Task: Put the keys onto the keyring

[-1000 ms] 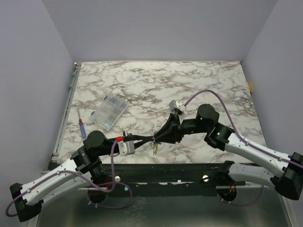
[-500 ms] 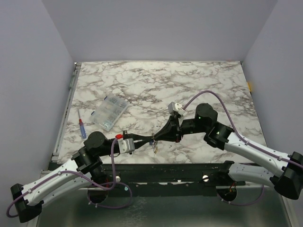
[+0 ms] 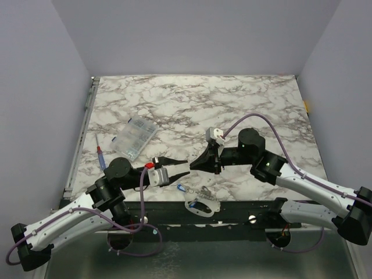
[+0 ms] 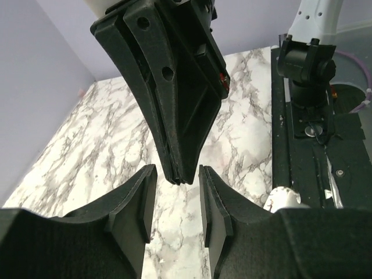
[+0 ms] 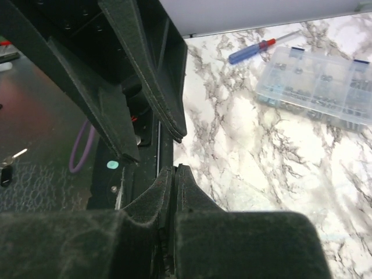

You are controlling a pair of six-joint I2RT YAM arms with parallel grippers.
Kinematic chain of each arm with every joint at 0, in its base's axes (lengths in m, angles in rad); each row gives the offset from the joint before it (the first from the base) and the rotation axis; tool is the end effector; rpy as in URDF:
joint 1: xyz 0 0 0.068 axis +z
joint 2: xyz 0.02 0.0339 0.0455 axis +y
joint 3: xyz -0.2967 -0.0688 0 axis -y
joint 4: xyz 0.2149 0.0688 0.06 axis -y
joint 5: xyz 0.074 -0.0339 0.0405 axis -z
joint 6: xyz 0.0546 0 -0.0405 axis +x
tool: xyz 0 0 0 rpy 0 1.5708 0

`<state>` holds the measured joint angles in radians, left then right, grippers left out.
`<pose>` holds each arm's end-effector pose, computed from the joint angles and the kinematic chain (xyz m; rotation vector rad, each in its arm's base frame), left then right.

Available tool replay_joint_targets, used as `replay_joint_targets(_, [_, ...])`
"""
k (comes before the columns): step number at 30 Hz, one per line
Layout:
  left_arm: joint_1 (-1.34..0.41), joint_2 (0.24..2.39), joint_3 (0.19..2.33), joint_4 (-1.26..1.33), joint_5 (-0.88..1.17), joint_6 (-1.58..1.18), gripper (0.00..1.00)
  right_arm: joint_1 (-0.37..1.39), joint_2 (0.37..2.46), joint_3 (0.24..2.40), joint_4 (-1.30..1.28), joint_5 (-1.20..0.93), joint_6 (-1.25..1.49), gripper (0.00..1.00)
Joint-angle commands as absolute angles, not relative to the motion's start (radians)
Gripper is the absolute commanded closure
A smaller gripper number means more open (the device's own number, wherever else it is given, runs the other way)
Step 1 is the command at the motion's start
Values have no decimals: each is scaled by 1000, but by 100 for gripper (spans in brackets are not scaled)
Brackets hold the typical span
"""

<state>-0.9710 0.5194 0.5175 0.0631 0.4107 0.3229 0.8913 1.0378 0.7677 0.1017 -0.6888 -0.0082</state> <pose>0.0392 -0.0959 0.3279 1.1966 1.0200 -0.8228 0.1030 0.1827 0.3501 -1.2645 1.3742 1.2245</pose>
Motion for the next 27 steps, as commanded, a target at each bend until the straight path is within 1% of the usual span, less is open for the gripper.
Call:
replay_joint_targets(1, [-974, 533, 553, -20, 306, 321, 59, 899, 1038, 748, 79, -579, -23, 99])
replay_joint_targets(4, [-974, 536, 541, -59, 241, 251, 59, 899, 1013, 695, 118, -470, 53, 99])
replay_joint_targets(8, [-974, 553, 519, -105, 229, 142, 59, 899, 979, 618, 134, -243, 201, 99])
replay_joint_targets(11, [-975, 593, 512, -105, 217, 25, 59, 899, 987, 586, 69, 2, 361, 99])
replay_joint_targets(14, [-975, 656, 520, -98, 216, -78, 60, 897, 1014, 595, -81, 247, 519, 99])
replay_joint_targets(15, [-976, 684, 526, -97, 212, -111, 60, 897, 1025, 600, -123, 307, 555, 95])
replay_joint_targets(17, [-979, 748, 540, -91, 191, -187, 62, 895, 1045, 630, -199, 429, 609, 73])
replay_joint_targets(18, [-986, 782, 547, -89, 176, -224, 63, 893, 1056, 649, -229, 472, 616, 58])
replay_joint_targets(19, [-996, 823, 557, -90, 149, -265, 63, 887, 1064, 672, -260, 518, 621, 47])
replay_joint_targets(20, [-1013, 864, 569, -88, 124, -292, 64, 878, 1072, 693, -281, 548, 616, 40])
replay_joint_targets(22, [-1068, 958, 601, -88, 63, -343, 65, 837, 1084, 730, -311, 580, 602, 33])
replay_joint_targets(23, [-1102, 1011, 624, -89, 33, -356, 66, 806, 1088, 746, -322, 572, 597, 30])
replay_joint_targets(24, [-1143, 1070, 652, -92, 12, -371, 66, 763, 1090, 760, -331, 548, 593, 29])
replay_joint_targets(27, [-1189, 1240, 755, -131, -79, -476, 67, 647, 1074, 778, -336, 470, 592, 26])
